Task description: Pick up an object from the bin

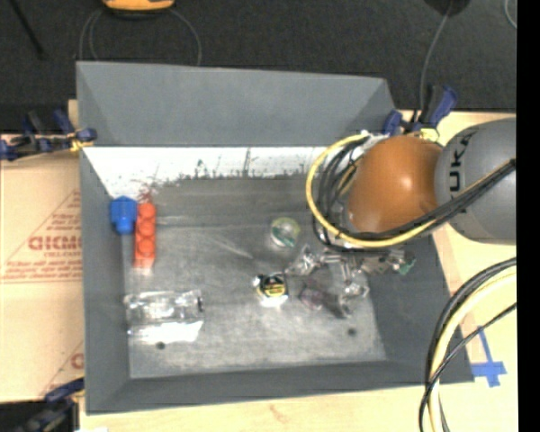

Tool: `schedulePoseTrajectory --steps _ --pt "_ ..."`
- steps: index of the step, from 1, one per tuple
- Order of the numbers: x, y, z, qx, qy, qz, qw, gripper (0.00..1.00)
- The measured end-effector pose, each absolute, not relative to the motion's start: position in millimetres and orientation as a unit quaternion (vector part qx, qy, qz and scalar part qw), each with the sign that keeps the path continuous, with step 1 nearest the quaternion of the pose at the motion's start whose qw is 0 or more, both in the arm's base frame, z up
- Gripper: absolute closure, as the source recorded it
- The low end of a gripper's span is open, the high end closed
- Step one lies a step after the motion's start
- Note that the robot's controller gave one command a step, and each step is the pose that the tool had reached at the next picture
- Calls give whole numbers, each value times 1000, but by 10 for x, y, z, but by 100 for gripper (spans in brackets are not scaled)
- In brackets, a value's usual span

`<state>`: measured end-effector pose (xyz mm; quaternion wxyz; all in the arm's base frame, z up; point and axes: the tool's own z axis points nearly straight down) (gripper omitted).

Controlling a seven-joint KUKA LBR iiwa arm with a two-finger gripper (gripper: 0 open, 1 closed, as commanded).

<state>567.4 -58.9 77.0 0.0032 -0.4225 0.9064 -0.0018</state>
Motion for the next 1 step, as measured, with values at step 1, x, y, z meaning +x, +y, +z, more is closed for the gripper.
schedulePoseTrajectory --steps 1 --pt "5686 -595 779 -420 908 -1 2 0"
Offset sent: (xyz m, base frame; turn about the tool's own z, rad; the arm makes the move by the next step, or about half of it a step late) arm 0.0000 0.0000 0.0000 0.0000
